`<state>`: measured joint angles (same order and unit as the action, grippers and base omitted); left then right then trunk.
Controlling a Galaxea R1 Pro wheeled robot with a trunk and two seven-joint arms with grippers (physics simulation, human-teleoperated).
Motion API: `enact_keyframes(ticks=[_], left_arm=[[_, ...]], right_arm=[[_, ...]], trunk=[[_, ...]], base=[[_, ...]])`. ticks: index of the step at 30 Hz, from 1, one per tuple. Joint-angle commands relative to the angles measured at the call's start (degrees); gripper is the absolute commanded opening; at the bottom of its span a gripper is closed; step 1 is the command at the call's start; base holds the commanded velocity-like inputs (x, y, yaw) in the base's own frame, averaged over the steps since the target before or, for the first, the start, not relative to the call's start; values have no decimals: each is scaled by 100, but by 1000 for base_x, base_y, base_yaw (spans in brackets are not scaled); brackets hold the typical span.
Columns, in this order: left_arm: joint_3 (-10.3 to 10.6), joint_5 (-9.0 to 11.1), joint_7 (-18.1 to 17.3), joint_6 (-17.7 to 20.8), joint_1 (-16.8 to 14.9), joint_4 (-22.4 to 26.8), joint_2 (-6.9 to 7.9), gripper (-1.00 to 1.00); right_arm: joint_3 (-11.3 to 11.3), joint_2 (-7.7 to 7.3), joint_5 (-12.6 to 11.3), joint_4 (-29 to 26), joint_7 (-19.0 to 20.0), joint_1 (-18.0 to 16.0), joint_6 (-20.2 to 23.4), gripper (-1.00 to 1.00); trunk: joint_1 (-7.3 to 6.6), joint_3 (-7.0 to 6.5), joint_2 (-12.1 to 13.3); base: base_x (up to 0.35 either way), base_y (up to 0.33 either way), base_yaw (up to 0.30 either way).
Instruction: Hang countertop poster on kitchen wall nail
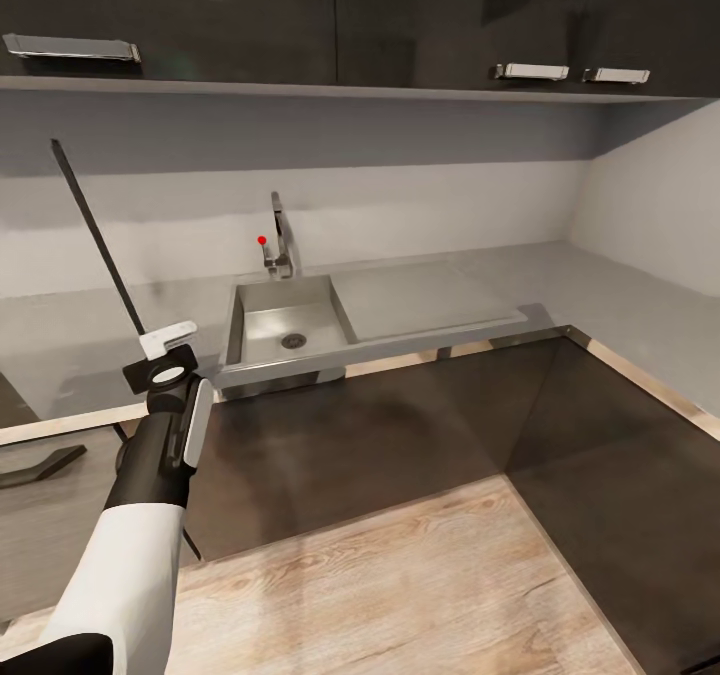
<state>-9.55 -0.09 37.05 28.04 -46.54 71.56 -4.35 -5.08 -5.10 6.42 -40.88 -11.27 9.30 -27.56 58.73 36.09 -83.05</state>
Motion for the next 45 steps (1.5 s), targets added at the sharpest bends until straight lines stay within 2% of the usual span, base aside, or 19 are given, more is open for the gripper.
enact_keyframes(ticks=[1, 8, 37, 40, 42, 44, 45], left_arm=[[-3, -15, 12, 42, -4, 9, -3, -100], [4, -2, 4, 48, -4, 8, -4, -100], [64, 26, -70, 54, -4, 3, -21, -100], [141, 26, -207, 59, -4, 7, -24, -100], [236, 28, -472, 69, -4, 21, -29, -100], [351, 28, -810, 74, -4, 62, -100, -100], [375, 29, -867, 75, -4, 83, -130, -100]], right_arm=[[-2, 0, 61, -6, -42, 2, 5, 100], [-2, 0, 61, -7, -42, 2, 4, 100], [-3, 0, 61, -16, -42, 2, -3, 100], [-5, -1, 61, -16, -42, 2, -3, 100], [-8, -5, 61, -16, -42, 2, -3, 100], [-11, -7, 59, -20, -42, 2, -3, 100], [-13, -9, 58, -21, -42, 2, -3, 100]], trunk=[[0, 4, -3], [0, 4, -3], [0, 4, -3], [0, 4, -3], [0, 4, -3], [0, 4, -3], [0, 4, -3]], base=[[0, 0, 0], [-87, 0, 0], [-331, 0, 0], [-334, 0, 0], [-286, 0, 0], [-160, 0, 0], [-100, 0, 0]])
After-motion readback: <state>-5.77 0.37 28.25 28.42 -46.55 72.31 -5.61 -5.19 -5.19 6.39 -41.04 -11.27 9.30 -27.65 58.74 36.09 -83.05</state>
